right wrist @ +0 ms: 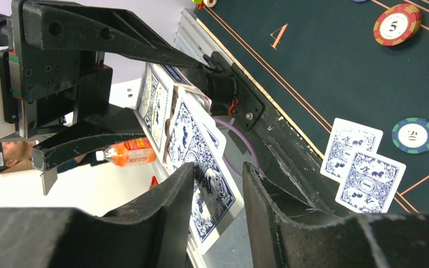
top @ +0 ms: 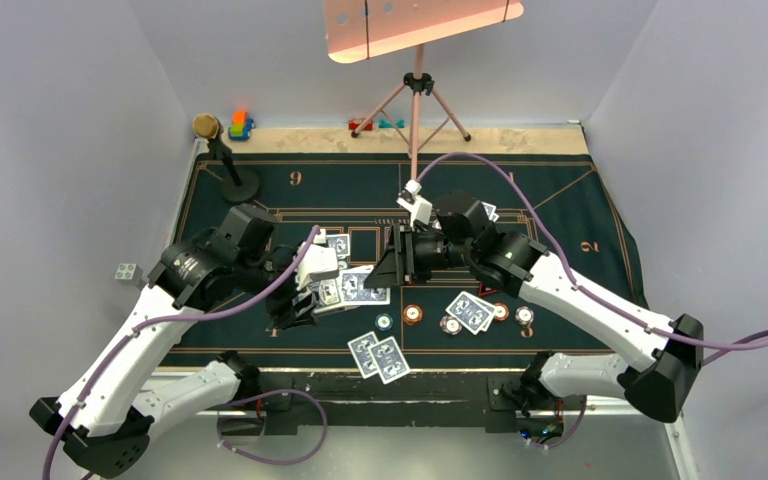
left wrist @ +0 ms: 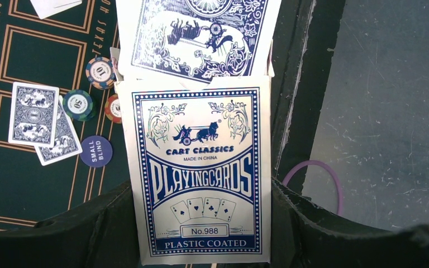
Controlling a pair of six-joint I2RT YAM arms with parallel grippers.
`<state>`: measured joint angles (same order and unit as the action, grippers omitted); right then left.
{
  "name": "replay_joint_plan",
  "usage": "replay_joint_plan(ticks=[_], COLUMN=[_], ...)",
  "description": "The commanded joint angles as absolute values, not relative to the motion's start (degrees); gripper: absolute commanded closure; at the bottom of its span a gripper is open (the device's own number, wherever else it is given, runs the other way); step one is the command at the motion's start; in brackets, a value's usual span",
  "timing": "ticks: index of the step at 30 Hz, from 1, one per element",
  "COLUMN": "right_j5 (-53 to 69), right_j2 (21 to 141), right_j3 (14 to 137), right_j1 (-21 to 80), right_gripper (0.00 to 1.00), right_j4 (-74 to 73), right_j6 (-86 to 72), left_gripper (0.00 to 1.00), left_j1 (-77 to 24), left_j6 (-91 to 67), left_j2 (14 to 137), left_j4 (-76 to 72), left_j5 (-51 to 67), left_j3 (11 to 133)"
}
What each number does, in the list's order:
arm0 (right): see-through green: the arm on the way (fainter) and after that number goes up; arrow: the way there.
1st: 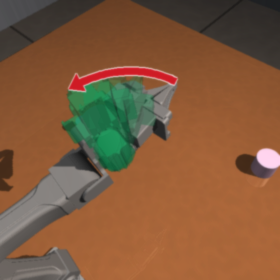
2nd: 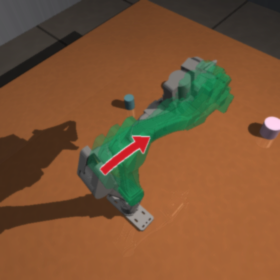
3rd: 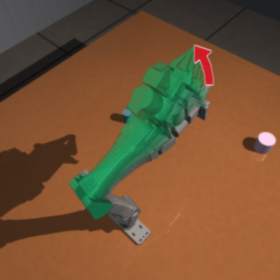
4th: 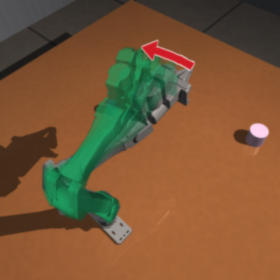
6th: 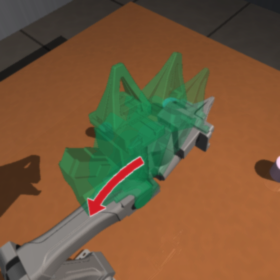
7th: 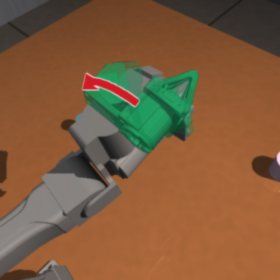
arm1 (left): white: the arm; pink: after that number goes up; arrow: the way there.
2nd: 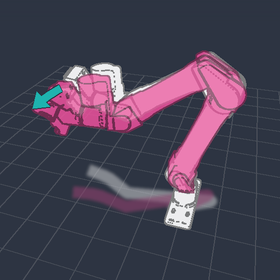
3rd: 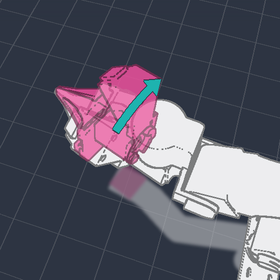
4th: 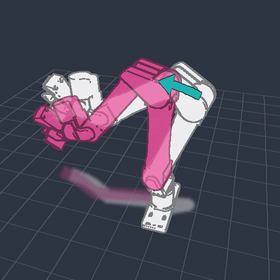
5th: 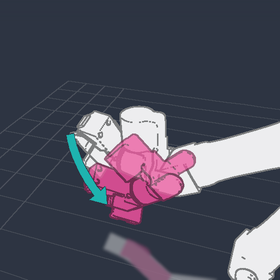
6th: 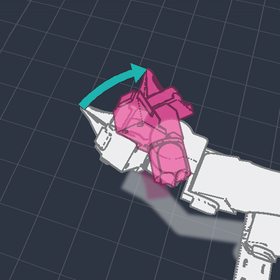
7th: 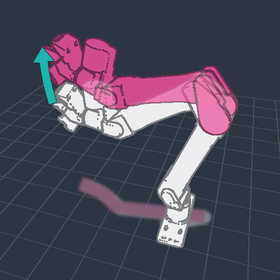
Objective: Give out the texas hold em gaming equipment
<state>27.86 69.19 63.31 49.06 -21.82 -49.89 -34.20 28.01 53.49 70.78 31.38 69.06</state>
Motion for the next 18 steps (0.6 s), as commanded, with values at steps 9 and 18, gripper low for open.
replay_joint_plan(ticks=[9, 18], right_j5=[26.6, 26.6], right_j2=[64.9, 62.6], right_j3=[63.1, 65.8], right_j1=[45.9, 41.4], right_gripper=[0.82, 0.83], right_j4=[-25.7, -31.8], right_j6=[-48.4, -44.9], left_gripper=[0.64, 0.64], left_j1=[-34.3, -34.3], left_j6=[27.3, 27.3], left_j2=[52.3, 52.1], left_j4=[68.6, 68.5], left_j5=[33.2, 33.2], left_j3=[71.1, 70.8])
